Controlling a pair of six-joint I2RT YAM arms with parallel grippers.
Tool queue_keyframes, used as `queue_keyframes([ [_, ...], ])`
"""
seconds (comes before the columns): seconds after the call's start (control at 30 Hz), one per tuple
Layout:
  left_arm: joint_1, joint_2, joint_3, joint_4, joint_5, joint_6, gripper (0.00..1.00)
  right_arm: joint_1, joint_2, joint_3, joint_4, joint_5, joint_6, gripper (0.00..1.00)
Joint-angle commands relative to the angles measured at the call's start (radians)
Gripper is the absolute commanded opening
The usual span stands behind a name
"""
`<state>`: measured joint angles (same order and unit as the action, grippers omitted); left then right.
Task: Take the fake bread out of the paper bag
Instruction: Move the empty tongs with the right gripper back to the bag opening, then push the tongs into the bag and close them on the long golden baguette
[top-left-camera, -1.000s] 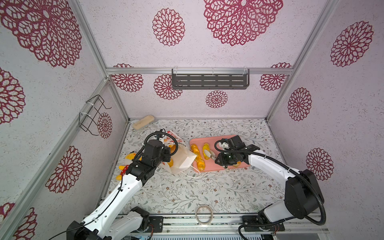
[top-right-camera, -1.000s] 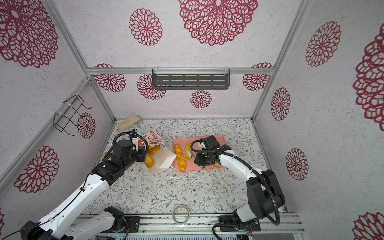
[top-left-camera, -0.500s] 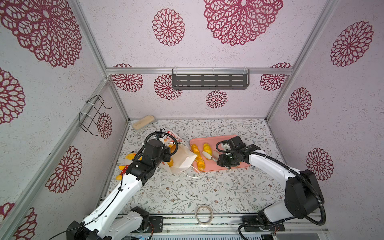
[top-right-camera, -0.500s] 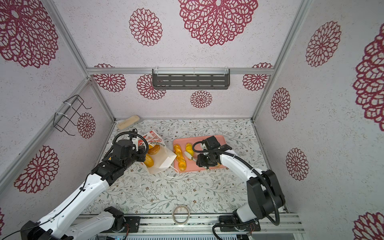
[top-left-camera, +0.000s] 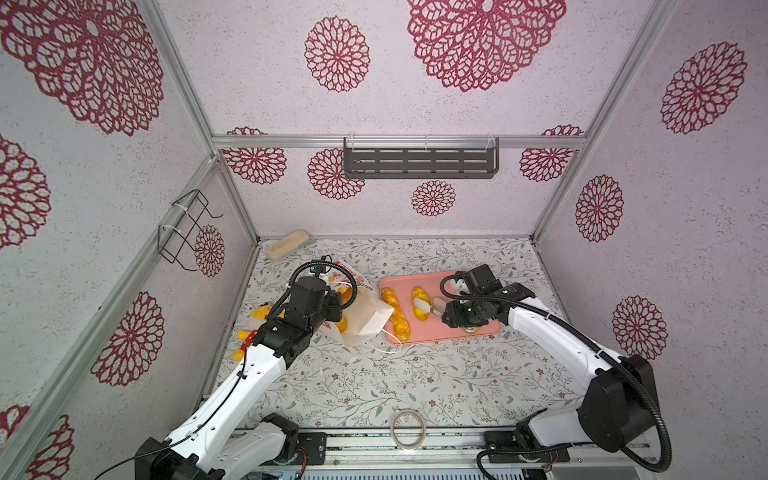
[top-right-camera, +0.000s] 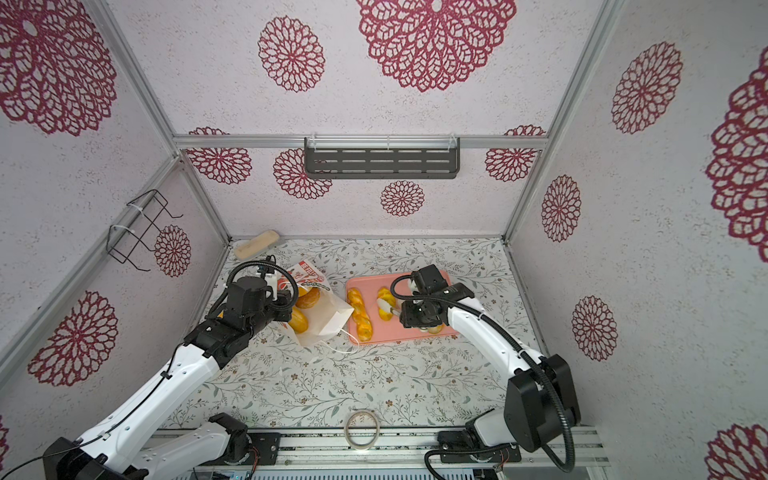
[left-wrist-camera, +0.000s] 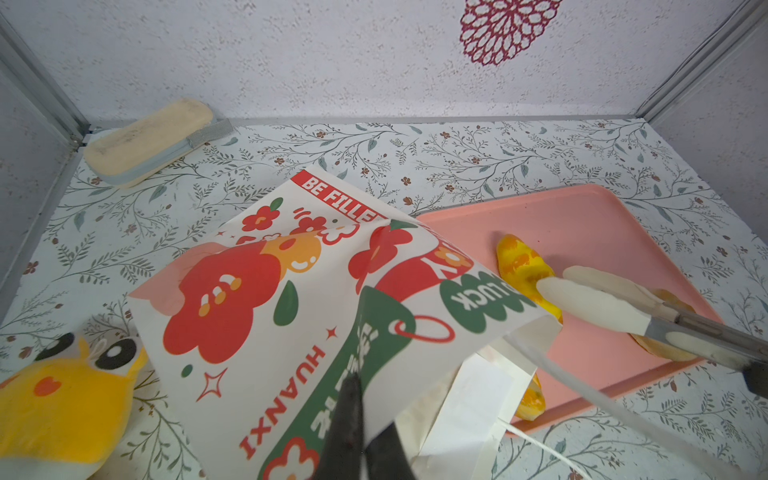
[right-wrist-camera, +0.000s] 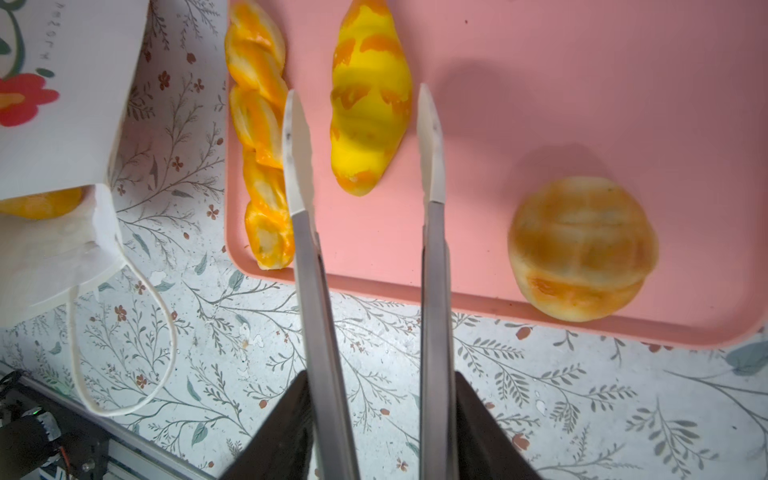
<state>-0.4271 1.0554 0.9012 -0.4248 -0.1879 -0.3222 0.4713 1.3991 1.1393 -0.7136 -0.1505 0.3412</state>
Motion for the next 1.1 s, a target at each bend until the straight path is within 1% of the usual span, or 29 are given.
queue_keyframes([
  [0.0, 0.007, 0.003, 0.011, -0.012, 0.021, 0.013, 0.0, -0.006, -0.066, 0.043, -0.04, 0.003, 0.003, 0.45],
  [0.13, 0.005, -0.012, -0.007, -0.004, 0.042, 0.014, 0.0, 0.006, -0.122, 0.064, -0.053, -0.065, 0.037, 0.4],
  [0.23, 0.006, -0.028, -0.022, 0.009, 0.056, 0.015, 0.0, 0.053, -0.183, 0.074, -0.045, -0.124, 0.081, 0.39],
  [0.37, 0.006, -0.044, -0.037, 0.026, 0.078, 0.021, 0.0, 0.2, -0.24, 0.082, 0.0, -0.164, 0.158, 0.39],
  [0.43, 0.005, -0.051, -0.042, 0.03, 0.092, 0.024, 0.0, 0.286, -0.252, 0.066, 0.065, -0.175, 0.227, 0.39],
  [0.57, 0.004, -0.06, -0.053, 0.037, 0.102, 0.023, 0.0, 0.387, -0.259, -0.005, 0.223, -0.181, 0.332, 0.4],
  [0.63, 0.004, -0.062, -0.056, 0.036, 0.107, 0.019, 0.0, 0.421, -0.24, -0.022, 0.272, -0.178, 0.344, 0.4],
  [0.77, 0.004, -0.065, -0.061, 0.034, 0.108, 0.012, 0.0, 0.452, -0.18, -0.026, 0.339, -0.184, 0.344, 0.42],
  [0.9, 0.005, -0.066, -0.062, 0.033, 0.107, 0.01, 0.0, 0.459, -0.106, -0.014, 0.397, -0.184, 0.338, 0.46],
  [1.07, 0.005, -0.066, -0.059, 0.028, 0.105, 0.009, 0.0, 0.463, -0.01, 0.017, 0.411, -0.177, 0.312, 0.47],
])
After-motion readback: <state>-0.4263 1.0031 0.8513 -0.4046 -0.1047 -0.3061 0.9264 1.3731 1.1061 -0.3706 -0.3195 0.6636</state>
